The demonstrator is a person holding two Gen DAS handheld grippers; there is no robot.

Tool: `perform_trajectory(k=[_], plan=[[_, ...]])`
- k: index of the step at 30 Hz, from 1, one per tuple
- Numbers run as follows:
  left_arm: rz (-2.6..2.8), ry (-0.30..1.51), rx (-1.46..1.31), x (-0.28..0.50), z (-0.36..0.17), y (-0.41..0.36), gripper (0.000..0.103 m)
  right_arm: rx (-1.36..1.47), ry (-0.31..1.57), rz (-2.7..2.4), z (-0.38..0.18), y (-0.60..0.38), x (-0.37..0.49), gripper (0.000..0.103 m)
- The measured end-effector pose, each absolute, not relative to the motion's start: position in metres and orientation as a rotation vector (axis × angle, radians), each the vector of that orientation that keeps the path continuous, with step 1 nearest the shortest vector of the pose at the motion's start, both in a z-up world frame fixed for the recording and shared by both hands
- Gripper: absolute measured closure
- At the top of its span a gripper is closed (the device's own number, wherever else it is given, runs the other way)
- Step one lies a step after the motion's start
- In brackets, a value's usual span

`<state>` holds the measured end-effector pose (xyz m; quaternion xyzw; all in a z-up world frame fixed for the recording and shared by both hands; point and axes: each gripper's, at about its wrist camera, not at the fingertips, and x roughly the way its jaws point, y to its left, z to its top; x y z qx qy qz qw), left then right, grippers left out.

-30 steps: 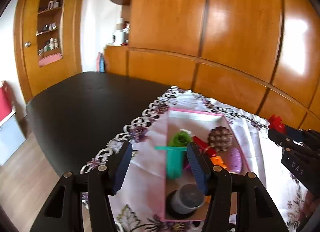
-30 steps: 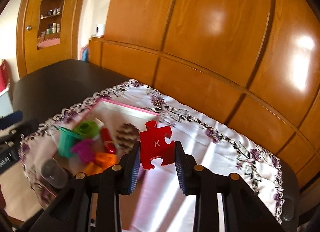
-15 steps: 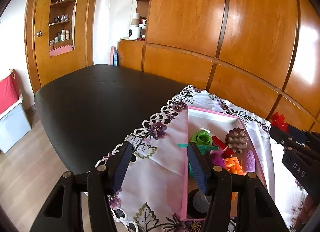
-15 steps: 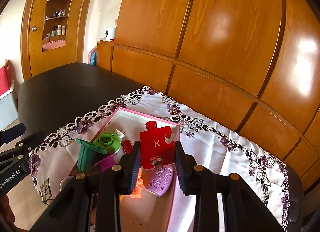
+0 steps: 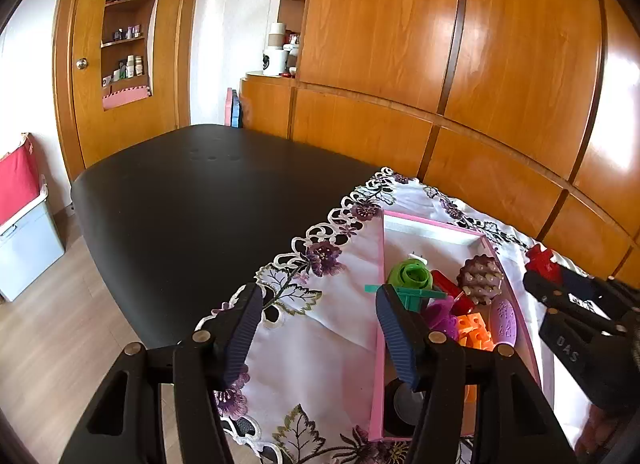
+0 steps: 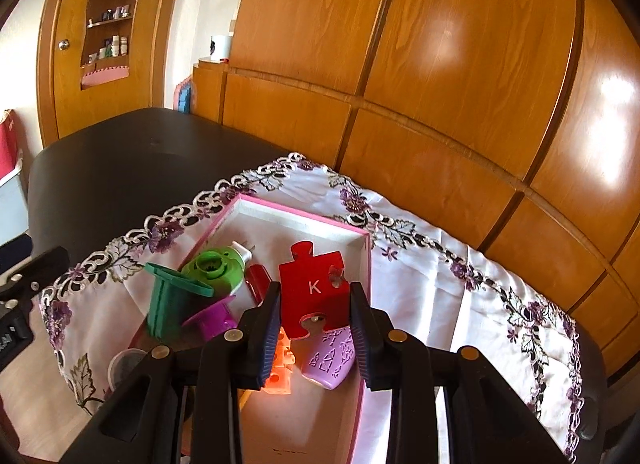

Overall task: Organize rigid objects
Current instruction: 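Lower the red K puzzle piece into the tray and open the right tool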

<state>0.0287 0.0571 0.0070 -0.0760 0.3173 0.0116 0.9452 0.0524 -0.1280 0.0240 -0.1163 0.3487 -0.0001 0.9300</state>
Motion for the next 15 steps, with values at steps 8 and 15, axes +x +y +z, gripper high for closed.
perform_trajectory(k=[8,15], plan=[[0.02,0.651,-0.136,0.028,0.006,0.051,0.039,-0.159,0.888,-0.025,-0.023,-0.14,0.085,0.071],[0.024,0.648,-0.116,0.026,0.01,0.044,0.032,-0.14,0.932,-0.062,-0.042,-0.148,0.101,0.07]])
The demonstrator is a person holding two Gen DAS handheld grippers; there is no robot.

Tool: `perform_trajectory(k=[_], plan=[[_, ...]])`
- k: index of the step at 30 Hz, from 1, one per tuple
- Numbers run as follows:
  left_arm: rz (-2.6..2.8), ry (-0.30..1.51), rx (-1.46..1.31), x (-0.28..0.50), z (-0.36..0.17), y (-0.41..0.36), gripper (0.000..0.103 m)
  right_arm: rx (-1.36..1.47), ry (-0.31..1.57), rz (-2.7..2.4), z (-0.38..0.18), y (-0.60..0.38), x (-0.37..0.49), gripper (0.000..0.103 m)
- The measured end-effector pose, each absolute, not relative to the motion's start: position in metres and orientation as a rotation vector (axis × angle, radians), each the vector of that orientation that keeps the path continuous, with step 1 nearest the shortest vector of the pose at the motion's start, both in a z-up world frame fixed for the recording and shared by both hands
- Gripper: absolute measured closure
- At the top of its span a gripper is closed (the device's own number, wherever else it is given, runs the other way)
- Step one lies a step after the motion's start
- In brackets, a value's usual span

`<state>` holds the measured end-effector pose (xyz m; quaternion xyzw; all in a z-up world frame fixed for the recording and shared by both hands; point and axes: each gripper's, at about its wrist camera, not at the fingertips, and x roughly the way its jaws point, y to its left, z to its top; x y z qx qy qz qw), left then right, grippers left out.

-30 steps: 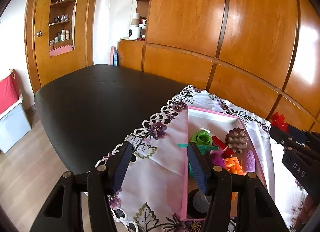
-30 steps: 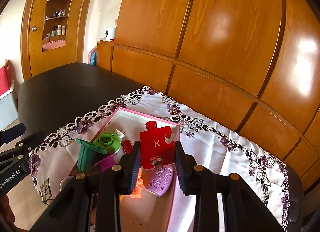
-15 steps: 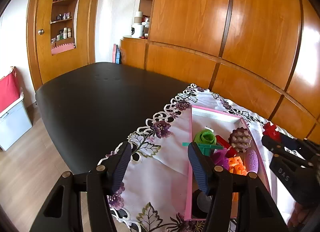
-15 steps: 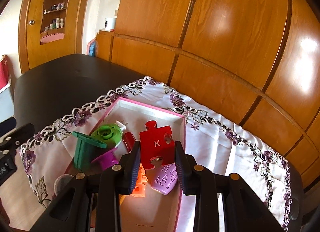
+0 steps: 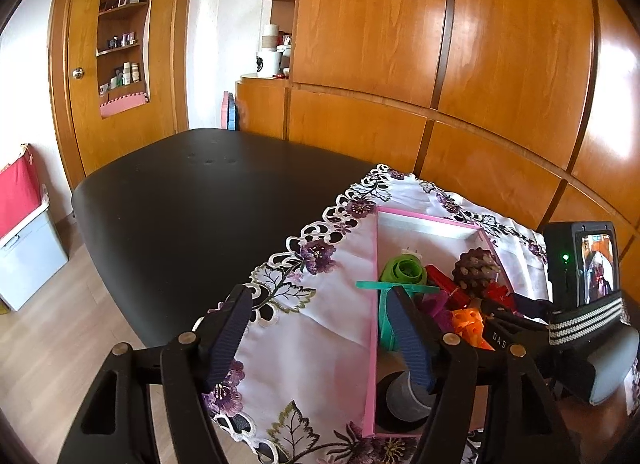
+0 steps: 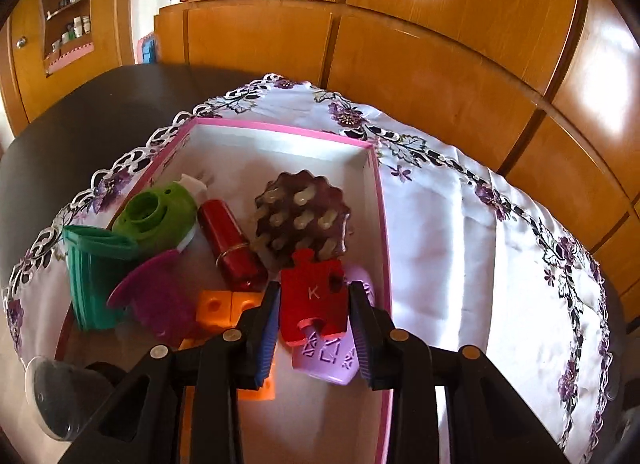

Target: Organize rigid objects

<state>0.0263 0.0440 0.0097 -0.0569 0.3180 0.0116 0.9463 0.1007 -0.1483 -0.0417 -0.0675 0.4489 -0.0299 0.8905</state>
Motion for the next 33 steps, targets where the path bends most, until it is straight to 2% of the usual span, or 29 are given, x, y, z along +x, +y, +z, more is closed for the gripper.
perform_trajectory(k=[7,10,14,24,30,33], plan=[[0.033,0.633,-0.084,0.022,0.015,0.038,0.022,-0.097,0.921,-0.023,-0.038,-0.151,0.095,0.07],[0.039,0.624,-0.074,0.02,0.018,0.036,0.021,-0.084,0.918,-0.006,-0.038,-0.15,0.091,0.065],[0.045,0.616,-0.067,0.017,0.022,0.035,0.018,-0.079,0.904,0.006,-0.035,-0.147,0.085,0.063],[0.041,0.594,-0.041,0.008,0.029,0.027,0.011,-0.061,0.851,-0.009,-0.019,-0.153,0.068,0.062],[0.032,0.587,-0.022,0.005,0.031,0.017,0.001,-0.062,0.794,-0.033,-0.005,-0.158,0.051,0.06],[0.013,0.596,-0.014,0.003,0.03,0.009,0.0,-0.062,0.752,-0.068,0.004,-0.165,0.039,0.06]])
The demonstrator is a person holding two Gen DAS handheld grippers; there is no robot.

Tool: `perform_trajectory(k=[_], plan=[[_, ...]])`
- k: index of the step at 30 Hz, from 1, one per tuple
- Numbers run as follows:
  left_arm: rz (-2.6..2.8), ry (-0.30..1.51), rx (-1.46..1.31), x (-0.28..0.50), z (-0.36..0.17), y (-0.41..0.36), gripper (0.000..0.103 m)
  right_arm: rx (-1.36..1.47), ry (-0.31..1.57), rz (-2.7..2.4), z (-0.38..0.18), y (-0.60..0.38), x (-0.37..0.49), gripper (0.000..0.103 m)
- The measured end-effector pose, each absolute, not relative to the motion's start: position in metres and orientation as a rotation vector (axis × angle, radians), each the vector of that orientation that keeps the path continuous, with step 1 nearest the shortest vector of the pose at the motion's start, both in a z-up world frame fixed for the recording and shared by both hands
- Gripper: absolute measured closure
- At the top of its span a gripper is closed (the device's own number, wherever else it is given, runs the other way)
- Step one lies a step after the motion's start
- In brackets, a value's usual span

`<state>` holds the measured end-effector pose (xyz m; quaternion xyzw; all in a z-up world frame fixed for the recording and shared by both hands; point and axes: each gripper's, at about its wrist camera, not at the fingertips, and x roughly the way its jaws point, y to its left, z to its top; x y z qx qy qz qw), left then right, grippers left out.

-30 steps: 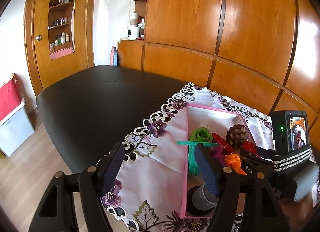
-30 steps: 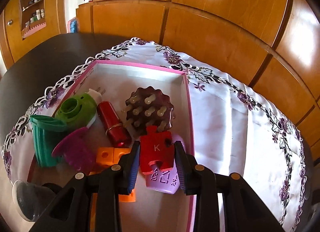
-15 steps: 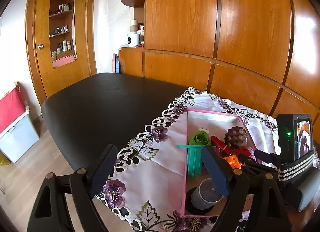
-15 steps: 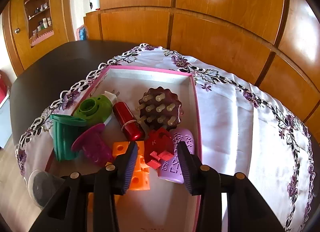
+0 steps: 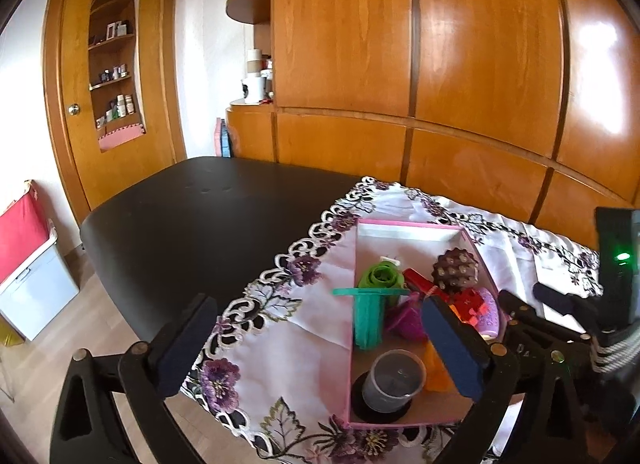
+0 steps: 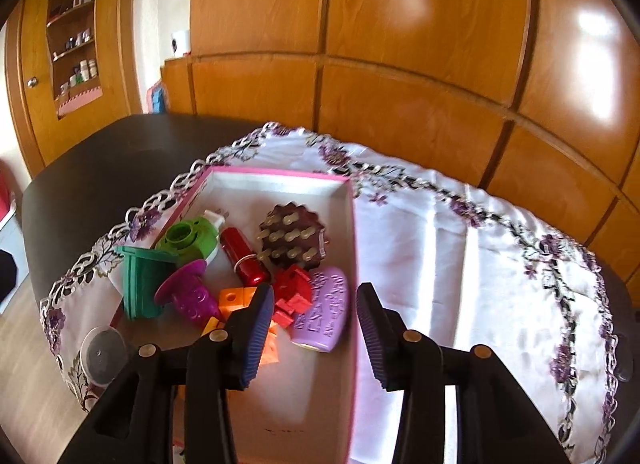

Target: Organize rigid objects

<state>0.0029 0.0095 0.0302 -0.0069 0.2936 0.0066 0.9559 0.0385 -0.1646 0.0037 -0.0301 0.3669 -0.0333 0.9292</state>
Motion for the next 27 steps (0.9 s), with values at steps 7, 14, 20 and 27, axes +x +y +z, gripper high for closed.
perform_trajectory(k=[7,14,20,27], plan=[[0.009,0.64,0.005,0.0,0.022,-0.01,0.0,-0.024,0.708,-0.14,0.016,-0.184,0.015,0.059],[0.013,0.639,0.016,-0.007,0.021,-0.021,0.0,-0.018,0.712,-0.142,0.014,-0.185,0.006,0.059],[0.014,0.645,0.003,-0.01,0.023,-0.02,0.0,-0.011,0.7,-0.141,0.017,-0.185,0.001,0.059],[0.009,0.637,0.007,-0.012,0.026,-0.021,0.0,-0.011,0.704,-0.134,0.016,-0.183,0.001,0.059]])
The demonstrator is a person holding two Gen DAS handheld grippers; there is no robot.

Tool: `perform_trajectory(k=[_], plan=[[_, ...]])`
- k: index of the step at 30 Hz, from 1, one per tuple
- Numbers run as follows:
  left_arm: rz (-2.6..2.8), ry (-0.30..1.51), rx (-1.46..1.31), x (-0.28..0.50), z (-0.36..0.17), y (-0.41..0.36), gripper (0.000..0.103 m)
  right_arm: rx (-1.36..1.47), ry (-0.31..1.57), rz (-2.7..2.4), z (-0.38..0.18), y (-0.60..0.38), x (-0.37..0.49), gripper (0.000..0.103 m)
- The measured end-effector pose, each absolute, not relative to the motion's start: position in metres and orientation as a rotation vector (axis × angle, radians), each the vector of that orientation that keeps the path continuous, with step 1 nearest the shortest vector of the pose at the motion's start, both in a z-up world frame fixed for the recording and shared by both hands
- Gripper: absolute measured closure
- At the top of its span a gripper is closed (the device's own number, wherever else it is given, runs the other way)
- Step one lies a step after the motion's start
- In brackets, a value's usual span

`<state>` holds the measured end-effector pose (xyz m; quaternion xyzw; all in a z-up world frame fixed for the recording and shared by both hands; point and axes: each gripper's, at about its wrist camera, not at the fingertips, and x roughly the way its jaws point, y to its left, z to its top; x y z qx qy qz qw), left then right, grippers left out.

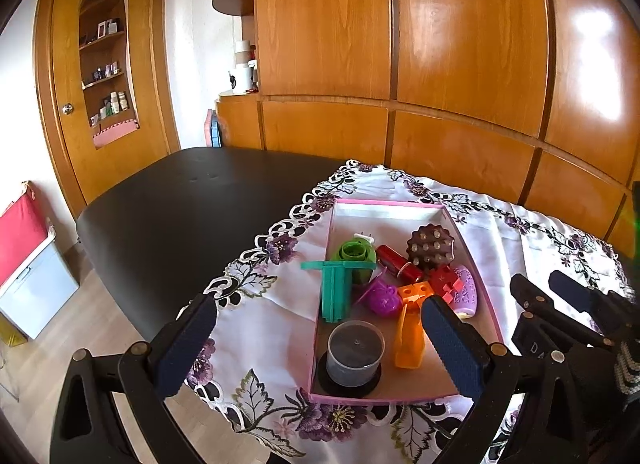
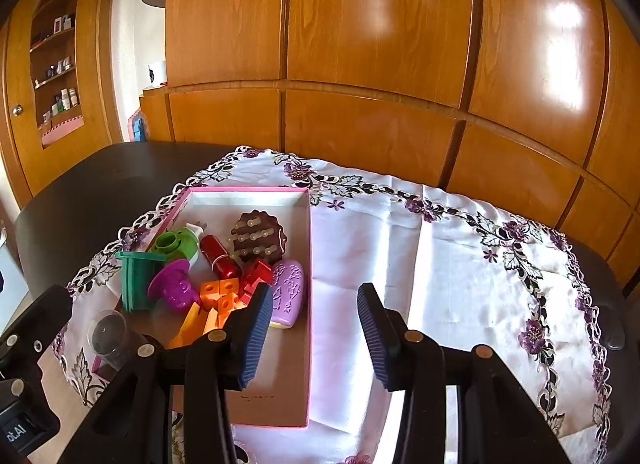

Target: Organize rigid objects

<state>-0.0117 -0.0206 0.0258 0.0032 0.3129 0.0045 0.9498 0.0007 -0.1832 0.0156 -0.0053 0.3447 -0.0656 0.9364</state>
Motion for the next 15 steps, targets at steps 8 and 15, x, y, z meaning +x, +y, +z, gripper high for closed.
perform_trajectory(k=[8,15], plan=[[-0.003,0.66,0.001,-0.008,0.022,-0.022,0.0,-0.011,0.722,-0.126,0.01,-0.182,0.003,0.059],[0.002,0.648,0.019,-0.007,0.019,-0.025,0.0,0.006,0.732,-0.132,0.005,-0.19,0.007,0.059]])
